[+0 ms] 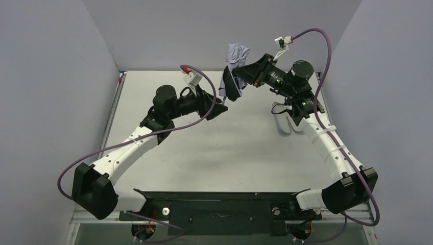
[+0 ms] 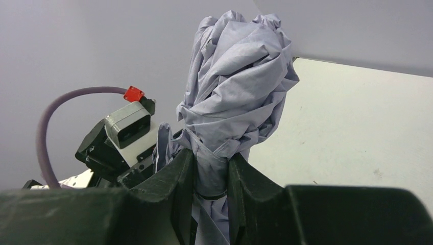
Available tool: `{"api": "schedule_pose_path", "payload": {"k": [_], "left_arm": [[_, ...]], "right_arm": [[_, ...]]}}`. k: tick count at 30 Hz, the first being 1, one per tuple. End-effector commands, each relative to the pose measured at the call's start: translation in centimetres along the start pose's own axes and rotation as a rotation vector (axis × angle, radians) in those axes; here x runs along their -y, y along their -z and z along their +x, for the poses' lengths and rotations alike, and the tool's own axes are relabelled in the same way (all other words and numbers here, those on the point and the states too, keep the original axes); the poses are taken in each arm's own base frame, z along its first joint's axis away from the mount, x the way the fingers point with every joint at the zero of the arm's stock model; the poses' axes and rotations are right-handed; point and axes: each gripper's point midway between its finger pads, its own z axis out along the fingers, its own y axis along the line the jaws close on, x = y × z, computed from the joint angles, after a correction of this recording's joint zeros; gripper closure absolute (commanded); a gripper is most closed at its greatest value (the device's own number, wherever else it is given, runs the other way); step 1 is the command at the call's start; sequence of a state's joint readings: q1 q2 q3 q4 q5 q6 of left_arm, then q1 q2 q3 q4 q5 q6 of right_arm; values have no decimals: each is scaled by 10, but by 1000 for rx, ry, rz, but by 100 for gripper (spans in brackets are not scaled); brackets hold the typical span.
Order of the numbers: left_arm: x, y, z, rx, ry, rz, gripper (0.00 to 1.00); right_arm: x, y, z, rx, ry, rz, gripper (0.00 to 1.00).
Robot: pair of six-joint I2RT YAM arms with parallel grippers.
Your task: Open the umbrella
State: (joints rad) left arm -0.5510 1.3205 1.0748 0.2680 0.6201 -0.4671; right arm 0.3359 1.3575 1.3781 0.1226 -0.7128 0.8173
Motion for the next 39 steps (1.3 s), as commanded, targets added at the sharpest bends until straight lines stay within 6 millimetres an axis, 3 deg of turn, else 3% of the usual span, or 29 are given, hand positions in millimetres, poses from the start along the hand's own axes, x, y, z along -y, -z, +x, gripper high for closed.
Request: {"api": "schedule_pose_path", "payload": {"k": [1,2,5,7,14,27,29,30,32,35,39], "left_arm": [[2,-5,-28,93,-43,-10,49],[2,-5,-27,90,-41,-6,54],[4,-4,-20,75,-41,5,89],[4,-3,-16,68,-46,8,100],[9,-1,2,26,-59,34,100],[21,6,38,-55,-60,94,100],[30,10,36,-56,-77,133,84],[35,12,33,-57,-88,161,64],[40,17,23,-51,-107,195,46],[42,25,2,-30,-112,214,36],[37,38,-31,-1,-125,221,30]], "right_arm": [[-51,11,-39,129,78,-106,100],[-51,11,-39,131,79,-105,100],[-51,11,-43,143,83,-97,100],[-46,10,-45,149,87,-73,100],[-27,10,-68,214,89,7,100],[-26,13,-101,282,130,10,100],[-28,13,-98,268,143,-7,100],[-28,13,-96,262,151,-16,100],[-29,13,-87,235,167,-41,100],[-34,15,-72,188,181,-89,100],[-46,19,-55,147,213,-155,100]]}}
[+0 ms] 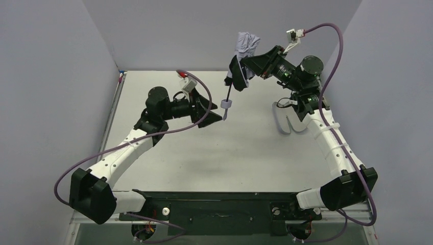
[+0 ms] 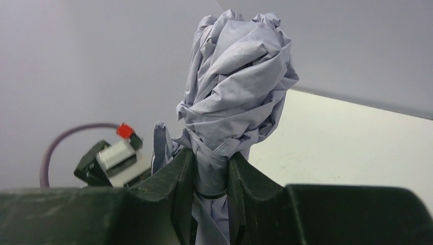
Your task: Open the umbrella
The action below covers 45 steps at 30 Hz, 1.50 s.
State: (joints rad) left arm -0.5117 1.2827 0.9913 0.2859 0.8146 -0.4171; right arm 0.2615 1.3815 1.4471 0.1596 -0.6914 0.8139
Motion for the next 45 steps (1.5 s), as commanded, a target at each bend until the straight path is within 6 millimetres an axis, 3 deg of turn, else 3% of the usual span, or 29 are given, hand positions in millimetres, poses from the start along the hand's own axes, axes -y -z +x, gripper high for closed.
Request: {"api": "schedule_pose_path", "payload": {"k": [1,7,12,18,27,32,36,45], "left_arm": [[25,22,-61,80,-97,89,29],[31,17,-75,56,-67,197,22],[43,4,-83,71,28,290,23],[47,-7,-86,88,104,334,34],[54,-12,-50,15,174,373,48],[53,-10,-42,0,186,373,55],[53,-9,-33,-18,186,377,56],[44,-4,8,-99,160,329,57]], "right_arm": [[-56,15,-12,43,146,-204,100],[-74,17,3,1,160,-287,100],[-86,15,2,6,176,-323,100],[-103,13,-5,16,187,-348,100],[-117,7,-27,49,212,-363,100],[-126,5,-41,81,232,-372,100],[-128,4,-52,108,253,-367,100],[-126,2,-81,182,306,-335,100]]}}
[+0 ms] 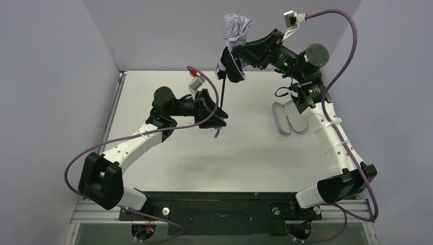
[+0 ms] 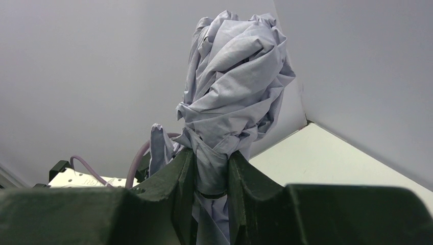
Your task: Open the umbrella
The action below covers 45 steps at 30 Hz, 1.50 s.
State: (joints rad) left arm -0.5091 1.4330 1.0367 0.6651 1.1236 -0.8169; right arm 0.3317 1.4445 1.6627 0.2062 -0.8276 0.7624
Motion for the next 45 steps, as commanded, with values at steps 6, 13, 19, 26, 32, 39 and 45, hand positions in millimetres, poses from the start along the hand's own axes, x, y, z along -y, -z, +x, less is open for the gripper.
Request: {"api": "schedule_pose_path", "payload": {"k": [6,13,19,26,32,39,45], "left_arm": [[-11,9,35,-84,9,-40,57],[-22,14,52,-119,14,-63,58],[-27,16,65,-145,30,-76,58],[-34,20,82,-189,64,-93,59],[-43,26,102,-218,152,-111,60],[-55,29,120,-232,238,-126,61],[-62,27,129,-238,325,-125,61]], "right_arm": [[-37,6,-87,243,196,-34,100],[-40,11,-117,337,215,0,100],[-39,14,-138,406,233,21,100],[-40,18,-157,473,262,28,100],[-42,25,-175,538,311,47,100],[-44,34,-193,618,346,82,100],[-50,39,-203,663,384,92,100]]}}
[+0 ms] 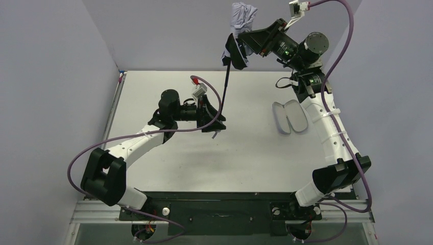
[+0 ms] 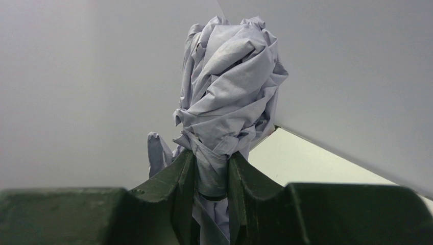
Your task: Open the umbrella
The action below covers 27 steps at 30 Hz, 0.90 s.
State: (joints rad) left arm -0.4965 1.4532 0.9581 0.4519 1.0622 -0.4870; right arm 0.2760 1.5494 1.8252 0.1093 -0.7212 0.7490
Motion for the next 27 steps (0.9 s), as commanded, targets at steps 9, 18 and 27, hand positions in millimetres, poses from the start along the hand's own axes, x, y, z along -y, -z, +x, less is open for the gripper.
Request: {"api": "schedule_pose_path", "payload": {"k": [9,18,27], "left_arm": [[-2,6,82,-183,390,37,63],[0,5,82,-176,397,40,63],[0,1,-26,19,94,-64,35]], "right_arm": [[-86,47,-167,617,352,-58,100],[-93,48,-166,617,371,-85,100],[-84,33,-74,342,335,-154,100]]}}
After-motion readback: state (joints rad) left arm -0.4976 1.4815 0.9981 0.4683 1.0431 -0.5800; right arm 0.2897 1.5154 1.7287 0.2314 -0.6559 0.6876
